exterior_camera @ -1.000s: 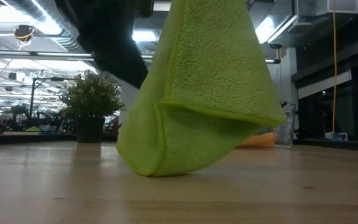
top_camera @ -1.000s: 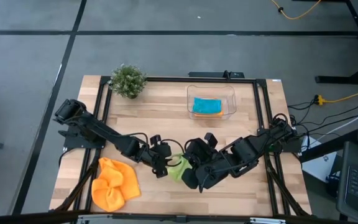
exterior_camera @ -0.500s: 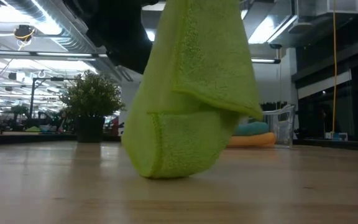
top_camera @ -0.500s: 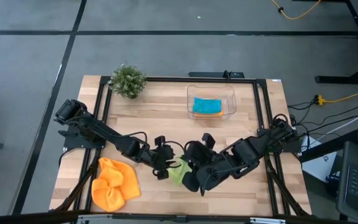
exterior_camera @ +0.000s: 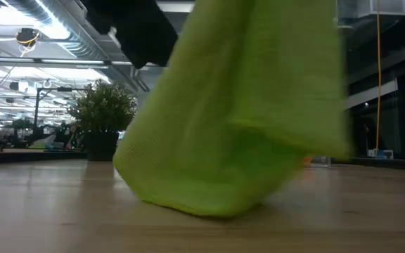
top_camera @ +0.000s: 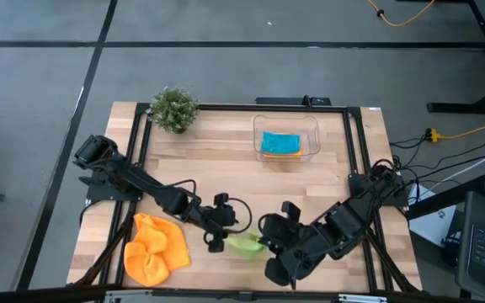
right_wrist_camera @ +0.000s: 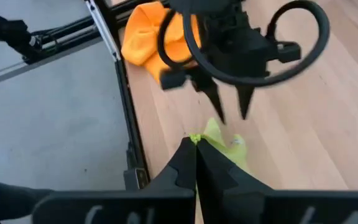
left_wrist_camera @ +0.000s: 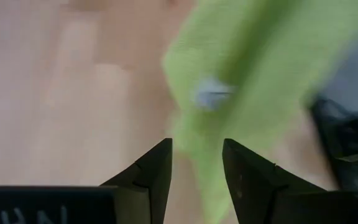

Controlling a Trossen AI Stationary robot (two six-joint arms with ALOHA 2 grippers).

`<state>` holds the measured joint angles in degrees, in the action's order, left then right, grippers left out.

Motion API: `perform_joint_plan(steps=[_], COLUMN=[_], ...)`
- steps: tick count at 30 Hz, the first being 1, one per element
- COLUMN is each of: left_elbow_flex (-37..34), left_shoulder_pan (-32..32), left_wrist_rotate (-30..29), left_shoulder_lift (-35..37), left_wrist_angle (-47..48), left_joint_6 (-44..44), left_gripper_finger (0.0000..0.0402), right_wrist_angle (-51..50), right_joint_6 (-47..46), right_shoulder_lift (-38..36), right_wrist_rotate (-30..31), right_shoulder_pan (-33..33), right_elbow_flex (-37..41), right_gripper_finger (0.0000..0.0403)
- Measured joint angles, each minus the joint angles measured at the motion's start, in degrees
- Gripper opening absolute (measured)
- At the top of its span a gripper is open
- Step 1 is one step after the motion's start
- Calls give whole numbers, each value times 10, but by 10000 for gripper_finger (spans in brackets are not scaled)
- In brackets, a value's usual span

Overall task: Fold microfiber towels
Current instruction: Fold the green microfiber cloth

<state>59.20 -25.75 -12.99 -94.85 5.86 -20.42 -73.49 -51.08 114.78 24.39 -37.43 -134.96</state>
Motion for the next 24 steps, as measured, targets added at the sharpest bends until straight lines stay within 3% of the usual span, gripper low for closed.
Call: perform_joint_plan(steps=[7,12,18,24], left_elbow_flex=[0,0,0,0], left_shoulder_pan=[-10,-9,-4,-1], left_wrist_rotate=[39,35,31,36], left_shoulder_lift=[-31,-47,-49,-50], left_wrist_angle=[-39,-102,-128,-141], left_joint_6=[45,46,47,47], left_gripper_finger=[135,135,135,135], right_wrist_angle=[-1,-6,-17,13], right_joint_6=[55,92,46,-12], right_shoulder_lift=[0,-1,8,9], right_wrist_rotate=[-22,-79,-159,-216], right_shoulder_pan=[-16,-26,-35,-49], right_elbow_flex=[1,3,19,114], right_gripper_finger=[0,0,0,0])
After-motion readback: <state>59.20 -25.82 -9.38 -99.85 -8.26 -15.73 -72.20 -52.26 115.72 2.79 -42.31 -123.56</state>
